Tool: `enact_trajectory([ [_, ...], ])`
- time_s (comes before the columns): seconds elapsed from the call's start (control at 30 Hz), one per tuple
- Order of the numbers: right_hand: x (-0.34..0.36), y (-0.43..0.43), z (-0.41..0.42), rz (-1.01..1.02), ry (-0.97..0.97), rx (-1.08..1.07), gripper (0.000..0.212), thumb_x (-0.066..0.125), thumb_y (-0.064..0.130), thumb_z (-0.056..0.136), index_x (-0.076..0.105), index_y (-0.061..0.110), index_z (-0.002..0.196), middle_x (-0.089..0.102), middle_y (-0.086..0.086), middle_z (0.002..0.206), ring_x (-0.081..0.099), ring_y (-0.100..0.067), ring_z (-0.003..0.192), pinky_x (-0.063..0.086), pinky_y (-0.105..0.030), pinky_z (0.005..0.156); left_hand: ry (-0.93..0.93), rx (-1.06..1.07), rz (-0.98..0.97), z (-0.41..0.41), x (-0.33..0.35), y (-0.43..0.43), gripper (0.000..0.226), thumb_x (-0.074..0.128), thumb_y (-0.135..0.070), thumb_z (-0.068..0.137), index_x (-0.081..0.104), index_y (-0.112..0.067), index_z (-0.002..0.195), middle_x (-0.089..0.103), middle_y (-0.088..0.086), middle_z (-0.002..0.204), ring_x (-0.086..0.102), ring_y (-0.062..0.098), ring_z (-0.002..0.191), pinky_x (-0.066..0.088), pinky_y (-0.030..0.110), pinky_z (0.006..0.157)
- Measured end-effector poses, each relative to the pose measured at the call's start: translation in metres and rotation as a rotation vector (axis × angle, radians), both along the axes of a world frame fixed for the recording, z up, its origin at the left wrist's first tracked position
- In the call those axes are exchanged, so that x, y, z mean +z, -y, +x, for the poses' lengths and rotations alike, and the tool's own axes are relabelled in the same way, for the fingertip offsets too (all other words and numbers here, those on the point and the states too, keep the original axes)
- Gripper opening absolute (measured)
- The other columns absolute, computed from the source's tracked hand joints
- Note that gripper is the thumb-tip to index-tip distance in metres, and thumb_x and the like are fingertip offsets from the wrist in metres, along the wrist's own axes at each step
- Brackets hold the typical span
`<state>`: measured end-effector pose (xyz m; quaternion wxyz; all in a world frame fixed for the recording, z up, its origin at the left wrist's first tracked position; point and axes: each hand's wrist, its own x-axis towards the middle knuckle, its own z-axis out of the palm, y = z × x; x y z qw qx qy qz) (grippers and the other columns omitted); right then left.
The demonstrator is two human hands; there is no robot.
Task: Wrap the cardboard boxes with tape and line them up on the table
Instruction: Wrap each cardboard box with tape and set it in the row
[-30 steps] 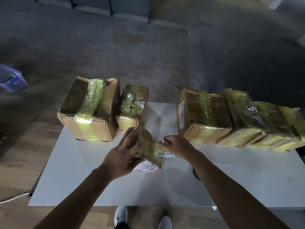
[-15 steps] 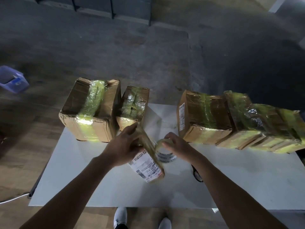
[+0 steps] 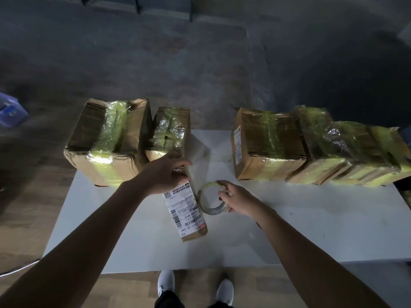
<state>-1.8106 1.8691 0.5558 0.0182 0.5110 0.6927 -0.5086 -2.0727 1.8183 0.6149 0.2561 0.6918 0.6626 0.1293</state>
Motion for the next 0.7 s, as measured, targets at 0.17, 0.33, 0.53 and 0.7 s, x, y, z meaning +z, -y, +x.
enact_trajectory([
  [0.17, -0.009, 0.005, 0.006, -0.099, -0.044, -0.065, 0.026, 0.048, 0.026, 0.098, 0.053, 0.022, 0.123, 0.069, 0.001, 0.094, 0.069, -0.014, 0.086, 0.058, -0.025, 0.062, 0.028, -0.019, -0.146, -0.007, -0.004, -0.01, 0.046, 0.073, -0.034, 0.082, 0.059, -0.038, 0.126, 0.061, -0.012, 0.125, 0.057, 0.008, 0.107, 0.047, 0.032, 0.089],
  [0.33, -0.026, 0.007, 0.008, -0.104, 0.027, -0.073, 0.006, 0.051, 0.025, 0.096, 0.056, 0.024, 0.092, 0.072, 0.001, 0.088, 0.073, -0.018, 0.079, 0.061, -0.042, 0.071, 0.061, -0.007, -0.202, 0.008, -0.012, -0.031, 0.043, 0.076, -0.033, 0.08, 0.063, -0.024, 0.121, 0.064, -0.006, 0.11, 0.057, 0.011, 0.096, 0.043, 0.027, 0.078],
  [0.53, -0.031, 0.008, 0.009, -0.116, 0.158, -0.068, 0.018, 0.045, 0.022, 0.095, 0.058, 0.016, 0.084, 0.071, -0.005, 0.066, 0.072, -0.016, 0.06, 0.055, -0.024, 0.053, -0.079, 0.167, -0.036, 0.029, -0.036, -0.031, 0.042, 0.075, -0.029, 0.081, 0.062, -0.018, 0.119, 0.055, 0.008, 0.126, 0.06, 0.028, 0.107, 0.05, 0.038, 0.087],
  [0.7, -0.04, 0.018, 0.007, -0.187, 0.141, -0.103, 0.022, 0.043, 0.017, 0.097, 0.057, 0.011, 0.08, 0.067, -0.008, 0.06, 0.069, -0.015, 0.054, 0.049, -0.021, 0.046, -0.239, 0.083, 0.483, 0.056, -0.05, 0.008, 0.017, 0.061, -0.019, 0.089, 0.064, -0.008, 0.102, 0.059, 0.017, 0.112, 0.056, 0.035, 0.104, 0.053, 0.045, 0.08],
])
